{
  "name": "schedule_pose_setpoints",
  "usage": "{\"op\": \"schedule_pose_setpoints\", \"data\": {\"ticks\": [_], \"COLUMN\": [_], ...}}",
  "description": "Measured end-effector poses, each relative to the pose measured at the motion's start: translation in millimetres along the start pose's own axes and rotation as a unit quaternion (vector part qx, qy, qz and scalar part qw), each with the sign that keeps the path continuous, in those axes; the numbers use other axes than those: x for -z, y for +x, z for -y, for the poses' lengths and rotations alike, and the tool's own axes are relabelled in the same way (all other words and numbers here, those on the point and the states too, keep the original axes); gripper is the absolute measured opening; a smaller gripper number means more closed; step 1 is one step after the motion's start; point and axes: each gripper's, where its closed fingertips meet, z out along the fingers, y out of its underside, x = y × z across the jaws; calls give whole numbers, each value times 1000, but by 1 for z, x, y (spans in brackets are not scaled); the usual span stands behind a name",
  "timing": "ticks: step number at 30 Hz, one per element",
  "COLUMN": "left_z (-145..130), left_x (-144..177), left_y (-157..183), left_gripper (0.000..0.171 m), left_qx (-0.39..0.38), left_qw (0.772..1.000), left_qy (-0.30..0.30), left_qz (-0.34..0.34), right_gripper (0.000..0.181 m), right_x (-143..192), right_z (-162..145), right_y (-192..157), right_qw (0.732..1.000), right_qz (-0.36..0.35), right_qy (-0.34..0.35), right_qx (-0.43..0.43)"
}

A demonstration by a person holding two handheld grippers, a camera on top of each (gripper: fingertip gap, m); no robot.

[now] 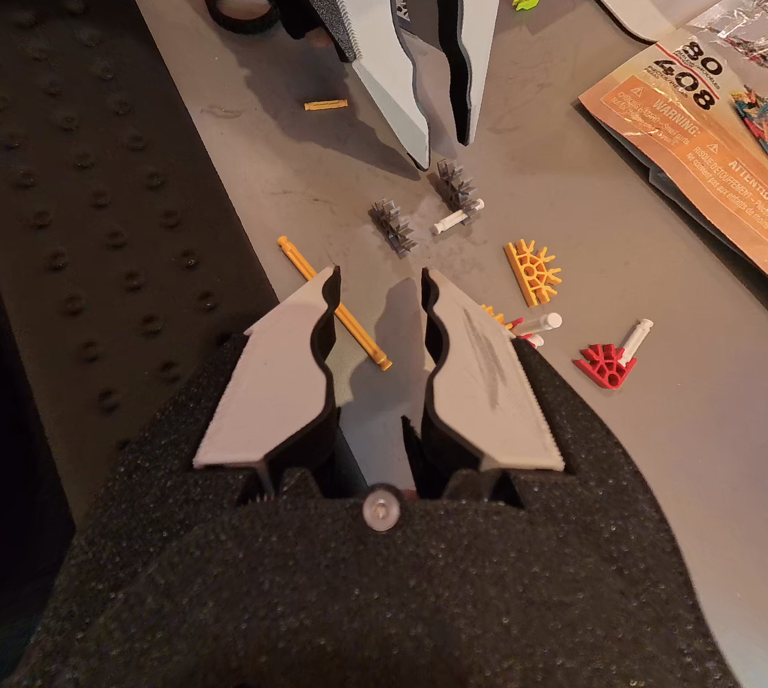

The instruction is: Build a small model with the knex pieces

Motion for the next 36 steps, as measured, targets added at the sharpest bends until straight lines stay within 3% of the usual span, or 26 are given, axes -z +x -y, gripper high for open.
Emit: {"op": "schedule_pose_setpoints", "data": {"ticks": [12, 19, 27, 36], "left_z": [-2, 7, 6, 12], "left_x": [8, 30, 21, 7], "left_y": [-4, 10, 44, 48], "left_gripper": [27, 28, 33, 32], "left_qx": [2, 4, -28, -34], "left_qw": [1000, 999, 999, 999], "left_qy": [-1, 36, 24, 26], "left_qz": [12, 1, -37, -24], "right_gripper": [38, 38, 38, 38], "right_x": [1, 1, 0, -1], "right_z": [1, 1, 0, -1], "right_y": [0, 0, 1, 1], "right_qw": [1000, 1000, 1000, 1000], "right_qz": [-4, -1, -4, -7], "right_qy": [3, 4, -1, -7], "right_qx": [1, -1, 1, 3]}}
